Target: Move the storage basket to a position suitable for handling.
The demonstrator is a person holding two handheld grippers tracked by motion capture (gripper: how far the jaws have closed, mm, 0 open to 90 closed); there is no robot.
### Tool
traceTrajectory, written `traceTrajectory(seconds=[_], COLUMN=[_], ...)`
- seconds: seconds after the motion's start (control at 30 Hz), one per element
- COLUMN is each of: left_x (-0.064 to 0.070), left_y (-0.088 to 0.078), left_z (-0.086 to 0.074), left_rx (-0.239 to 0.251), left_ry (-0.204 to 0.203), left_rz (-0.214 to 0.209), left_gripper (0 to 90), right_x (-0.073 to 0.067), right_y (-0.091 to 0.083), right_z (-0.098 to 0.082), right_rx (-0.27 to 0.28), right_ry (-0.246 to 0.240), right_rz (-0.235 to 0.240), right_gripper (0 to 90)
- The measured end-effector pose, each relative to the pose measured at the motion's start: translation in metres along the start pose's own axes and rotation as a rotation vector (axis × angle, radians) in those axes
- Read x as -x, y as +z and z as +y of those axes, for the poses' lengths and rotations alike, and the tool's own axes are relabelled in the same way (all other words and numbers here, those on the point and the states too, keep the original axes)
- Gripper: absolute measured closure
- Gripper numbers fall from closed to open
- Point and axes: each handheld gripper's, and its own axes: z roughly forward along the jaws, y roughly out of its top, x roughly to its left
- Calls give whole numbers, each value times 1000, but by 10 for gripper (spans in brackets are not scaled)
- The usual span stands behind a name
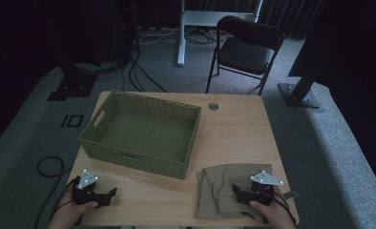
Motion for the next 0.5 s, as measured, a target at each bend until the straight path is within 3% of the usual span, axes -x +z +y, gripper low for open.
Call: traceTrajectory(seconds=[0.5], left_x=[-17], left_y=[-10], left_z=[-3], left_rx=[22], left_ry=[-47], left_rz=[4], left_gripper=[15], right_x=[-27], right_y=[6], right_z=[22], right_rx=[51], right_ry=[-2], right_rz=[94], right_gripper=[127])
